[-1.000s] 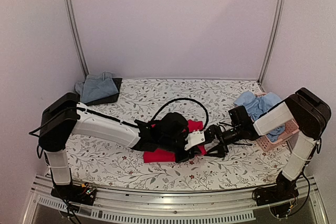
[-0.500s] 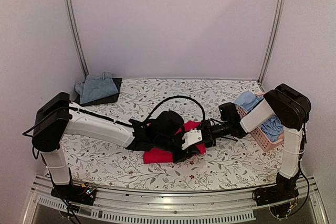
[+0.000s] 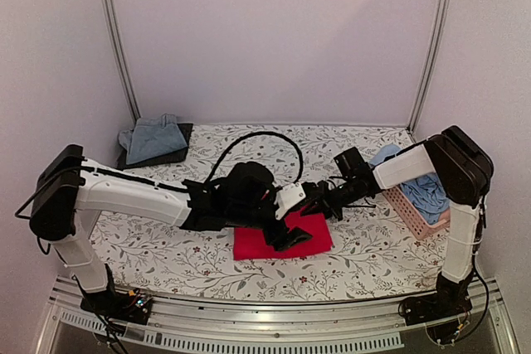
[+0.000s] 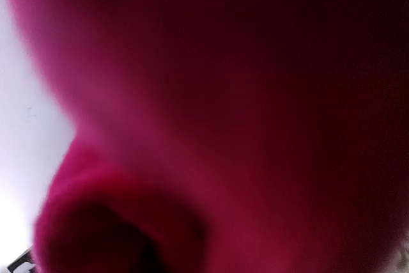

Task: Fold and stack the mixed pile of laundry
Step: Turn over the square-folded T-shirt at the center of the board.

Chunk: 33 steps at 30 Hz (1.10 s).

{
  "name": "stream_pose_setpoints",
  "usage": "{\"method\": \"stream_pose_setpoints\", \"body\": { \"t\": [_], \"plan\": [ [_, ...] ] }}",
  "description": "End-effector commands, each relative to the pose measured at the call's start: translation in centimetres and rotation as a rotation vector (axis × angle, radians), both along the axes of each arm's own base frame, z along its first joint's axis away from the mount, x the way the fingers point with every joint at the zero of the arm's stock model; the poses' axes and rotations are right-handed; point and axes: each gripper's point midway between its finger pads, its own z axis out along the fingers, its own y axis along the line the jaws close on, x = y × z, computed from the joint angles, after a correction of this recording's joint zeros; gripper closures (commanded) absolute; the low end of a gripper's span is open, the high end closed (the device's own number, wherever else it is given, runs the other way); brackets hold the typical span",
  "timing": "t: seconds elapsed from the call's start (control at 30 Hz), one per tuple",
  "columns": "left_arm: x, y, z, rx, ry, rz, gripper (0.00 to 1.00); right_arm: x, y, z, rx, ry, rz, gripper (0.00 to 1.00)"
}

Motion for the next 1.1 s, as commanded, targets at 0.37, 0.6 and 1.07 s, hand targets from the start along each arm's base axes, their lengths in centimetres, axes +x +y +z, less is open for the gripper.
{"method": "stream_pose_setpoints", "body": {
  "t": [0.37,0.6,1.07],
  "plan": [
    [6.4,11.0,2.1,-0.028,0.158,0.477,0.00,0.0,-13.8,12.2,-0.618,-0.316,0.165,1.00],
    [6.9,13.9,1.0,0.019,0.170,0.568,0.00,2.4,-20.4,18.4,-0.967,-0.425,0.107,1.00],
    [8.0,22.0,0.6,-0.058,0.339,0.863,0.00,6.3,-1.0,8.1,-0.904,-0.485,0.522,1.00]
  ]
}}
